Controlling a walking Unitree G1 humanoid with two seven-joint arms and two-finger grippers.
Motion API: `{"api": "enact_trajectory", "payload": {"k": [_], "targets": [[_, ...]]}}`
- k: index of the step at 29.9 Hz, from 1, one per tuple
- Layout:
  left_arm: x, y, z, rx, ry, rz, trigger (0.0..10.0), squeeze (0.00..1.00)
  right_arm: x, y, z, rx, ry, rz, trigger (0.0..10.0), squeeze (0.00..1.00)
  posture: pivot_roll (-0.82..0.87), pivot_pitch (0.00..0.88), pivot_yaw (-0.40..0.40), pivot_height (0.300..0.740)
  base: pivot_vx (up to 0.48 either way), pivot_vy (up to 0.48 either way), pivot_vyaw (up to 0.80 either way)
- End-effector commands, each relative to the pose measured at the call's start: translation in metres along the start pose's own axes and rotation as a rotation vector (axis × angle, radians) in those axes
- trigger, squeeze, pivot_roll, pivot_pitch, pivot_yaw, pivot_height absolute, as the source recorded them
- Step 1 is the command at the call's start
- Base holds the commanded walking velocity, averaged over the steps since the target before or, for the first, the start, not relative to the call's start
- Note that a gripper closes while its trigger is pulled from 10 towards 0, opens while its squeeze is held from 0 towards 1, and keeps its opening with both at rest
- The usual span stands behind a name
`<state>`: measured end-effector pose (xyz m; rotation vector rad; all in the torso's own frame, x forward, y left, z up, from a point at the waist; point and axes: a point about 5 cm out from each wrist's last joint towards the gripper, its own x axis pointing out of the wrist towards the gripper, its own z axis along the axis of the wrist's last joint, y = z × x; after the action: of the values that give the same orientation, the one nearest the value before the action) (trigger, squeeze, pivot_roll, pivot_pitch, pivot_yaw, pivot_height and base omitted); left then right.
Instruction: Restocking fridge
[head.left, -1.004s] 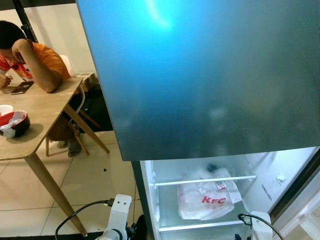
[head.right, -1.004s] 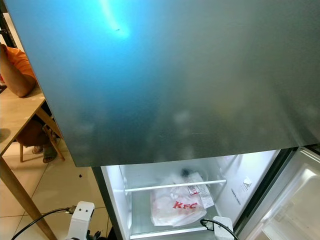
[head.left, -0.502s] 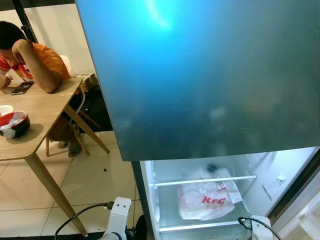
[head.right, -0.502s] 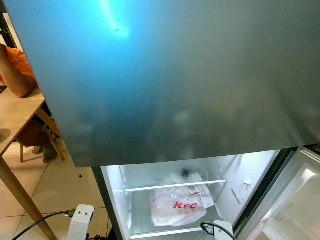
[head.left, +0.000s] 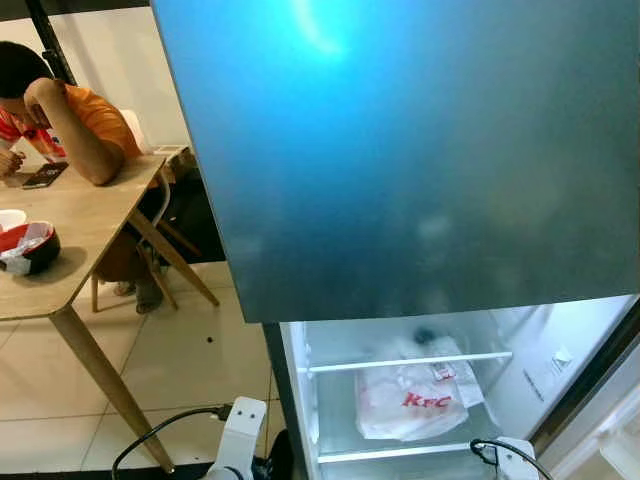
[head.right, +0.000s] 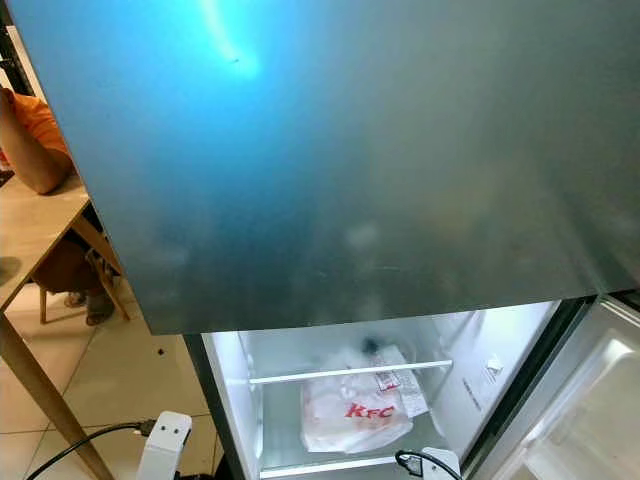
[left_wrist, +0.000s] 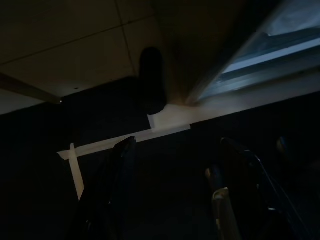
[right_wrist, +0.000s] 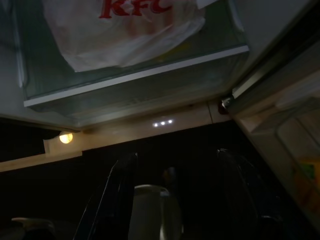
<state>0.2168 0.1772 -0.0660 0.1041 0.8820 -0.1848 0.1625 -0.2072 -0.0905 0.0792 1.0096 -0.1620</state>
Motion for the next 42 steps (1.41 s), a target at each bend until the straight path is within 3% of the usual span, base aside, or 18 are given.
{"api": "enact_trajectory", "payload": {"k": [1, 11, 42], "targets": [[-0.001, 0.003, -0.004, -0.008, 0.009, 0.018, 10.0, 0.00, 0.000, -0.004, 0.001, 0.007, -0.006, -0.008, 10.0, 0.00, -0.09, 0.002, 0.024, 0.740, 0.000, 0.000, 0.00], [-0.002, 0.004, -0.007, -0.005, 0.015, 0.031, 10.0, 0.00, -0.001, -0.016, 0.005, 0.002, -0.015, -0.016, 10.0, 0.00, -0.09, 0.003, 0.020, 0.740, 0.000, 0.000, 0.00], [-0.001, 0.001, 0.000, 0.011, -0.019, -0.001, 10.0, 0.00, 0.000, -0.011, 0.009, -0.010, -0.034, -0.013, 10.0, 0.00, -0.08, 0.000, 0.023, 0.740, 0.000, 0.000, 0.00]]}}
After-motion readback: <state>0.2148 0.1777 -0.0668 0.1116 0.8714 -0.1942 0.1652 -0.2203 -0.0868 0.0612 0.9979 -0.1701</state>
